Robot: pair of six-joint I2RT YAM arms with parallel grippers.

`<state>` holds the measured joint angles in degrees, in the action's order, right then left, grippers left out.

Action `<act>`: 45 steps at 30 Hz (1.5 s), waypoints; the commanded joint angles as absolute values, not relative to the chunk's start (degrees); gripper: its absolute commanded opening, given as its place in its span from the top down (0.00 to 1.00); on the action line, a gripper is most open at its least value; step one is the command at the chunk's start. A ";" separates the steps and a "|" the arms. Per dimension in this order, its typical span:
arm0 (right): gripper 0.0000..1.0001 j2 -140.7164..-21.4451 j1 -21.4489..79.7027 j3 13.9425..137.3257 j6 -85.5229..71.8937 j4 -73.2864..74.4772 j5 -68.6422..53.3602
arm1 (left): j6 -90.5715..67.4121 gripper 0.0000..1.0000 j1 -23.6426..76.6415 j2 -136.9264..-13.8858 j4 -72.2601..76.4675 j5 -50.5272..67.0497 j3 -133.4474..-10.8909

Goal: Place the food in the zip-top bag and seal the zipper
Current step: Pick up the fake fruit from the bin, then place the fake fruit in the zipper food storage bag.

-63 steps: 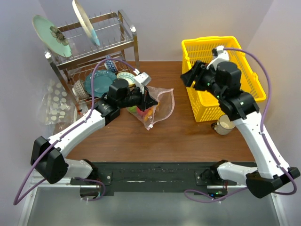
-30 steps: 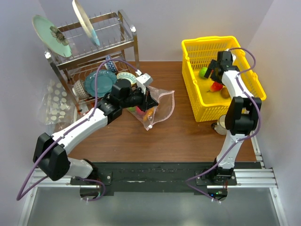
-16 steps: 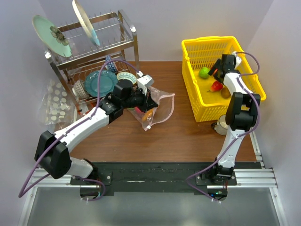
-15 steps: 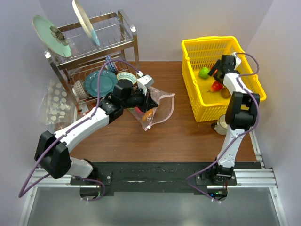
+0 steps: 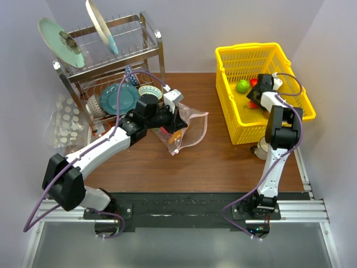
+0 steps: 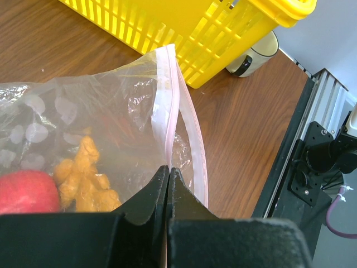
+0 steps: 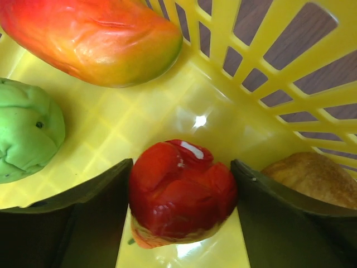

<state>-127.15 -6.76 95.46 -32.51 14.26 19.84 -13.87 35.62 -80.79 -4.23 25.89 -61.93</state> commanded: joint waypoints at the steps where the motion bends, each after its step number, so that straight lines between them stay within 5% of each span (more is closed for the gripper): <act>1: 0.36 -124.73 -7.47 93.87 -33.66 9.94 23.03 | -12.39 1.00 34.98 -80.86 -2.99 25.93 -64.07; 7: 0.47 -118.92 -7.47 89.39 -32.61 7.73 19.17 | -12.22 1.00 35.07 -80.16 -3.43 25.49 -64.07; 23: 0.45 -92.04 -7.47 79.02 -33.48 5.98 6.25 | -13.36 1.00 34.98 -77.43 -3.16 26.19 -63.90; 36: 0.47 -68.83 -6.77 66.54 -41.12 2.47 -18.35 | -14.33 1.00 35.07 -76.20 -2.72 27.07 -63.81; 45: 0.49 -58.37 8.78 58.72 -41.92 5.54 -23.73 | -14.68 1.00 35.07 -75.59 -2.55 26.98 -63.63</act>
